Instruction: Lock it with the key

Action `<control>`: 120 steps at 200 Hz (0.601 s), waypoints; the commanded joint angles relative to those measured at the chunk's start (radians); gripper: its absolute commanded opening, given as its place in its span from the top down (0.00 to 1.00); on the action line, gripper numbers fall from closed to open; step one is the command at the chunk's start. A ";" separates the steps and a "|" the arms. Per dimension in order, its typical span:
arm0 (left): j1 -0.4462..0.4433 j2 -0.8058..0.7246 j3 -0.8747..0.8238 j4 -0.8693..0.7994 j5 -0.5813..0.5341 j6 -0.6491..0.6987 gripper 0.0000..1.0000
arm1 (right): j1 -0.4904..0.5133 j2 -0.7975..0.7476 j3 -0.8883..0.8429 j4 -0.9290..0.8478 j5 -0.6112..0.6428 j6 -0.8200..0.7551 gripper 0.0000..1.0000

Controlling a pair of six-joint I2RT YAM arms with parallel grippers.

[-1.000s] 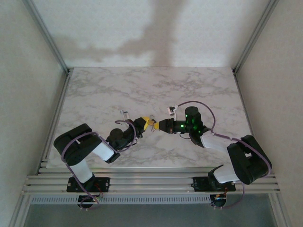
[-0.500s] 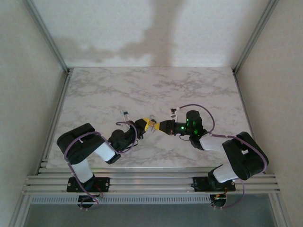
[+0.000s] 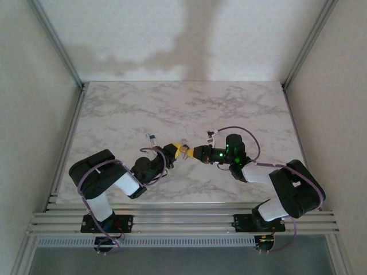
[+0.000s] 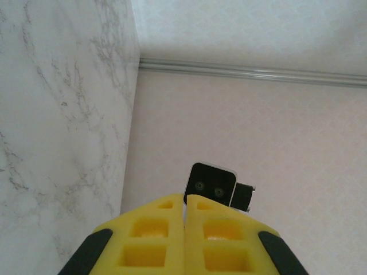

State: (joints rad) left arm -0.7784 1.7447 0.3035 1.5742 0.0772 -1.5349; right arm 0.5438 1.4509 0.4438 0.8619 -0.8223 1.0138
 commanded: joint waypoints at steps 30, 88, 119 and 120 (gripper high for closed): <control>-0.005 -0.084 -0.033 0.106 -0.025 0.025 1.00 | 0.002 -0.064 0.010 0.012 0.026 -0.033 1.00; 0.017 -0.119 -0.030 0.043 -0.068 0.040 1.00 | -0.012 -0.103 -0.003 -0.006 0.022 -0.029 1.00; 0.028 -0.133 -0.033 0.008 -0.078 0.052 1.00 | -0.022 -0.128 -0.002 -0.022 0.017 -0.030 1.00; 0.030 -0.134 -0.033 0.007 -0.078 0.052 1.00 | -0.023 -0.129 -0.002 -0.023 0.016 -0.029 1.00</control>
State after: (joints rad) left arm -0.7773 1.6455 0.2855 1.5669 0.0685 -1.5024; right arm 0.5465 1.3624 0.4438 0.8413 -0.8185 1.0061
